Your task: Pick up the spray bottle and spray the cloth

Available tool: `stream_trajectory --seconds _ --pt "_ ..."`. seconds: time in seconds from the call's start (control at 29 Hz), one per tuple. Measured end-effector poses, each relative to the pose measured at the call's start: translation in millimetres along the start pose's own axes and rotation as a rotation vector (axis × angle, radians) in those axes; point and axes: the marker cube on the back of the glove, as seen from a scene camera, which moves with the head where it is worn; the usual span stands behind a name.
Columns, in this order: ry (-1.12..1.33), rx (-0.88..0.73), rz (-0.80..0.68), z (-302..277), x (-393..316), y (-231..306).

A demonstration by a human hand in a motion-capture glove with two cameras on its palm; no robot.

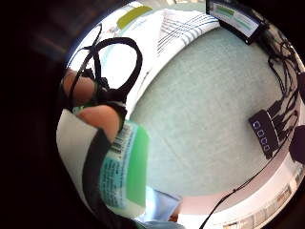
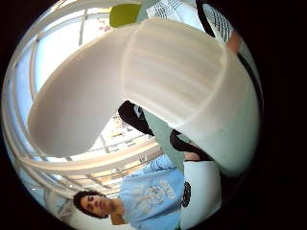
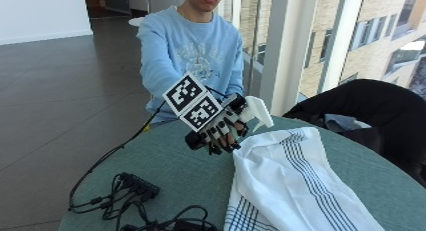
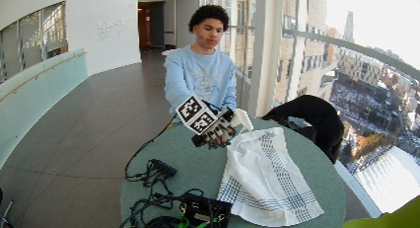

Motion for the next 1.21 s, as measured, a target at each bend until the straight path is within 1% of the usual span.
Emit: stream_trajectory --seconds 0.79,1.21 --pt "-0.010 -0.013 0.004 -1.5 -1.3 4.4" --pt "0.024 -0.025 0.007 3.0 -3.9 4.1"
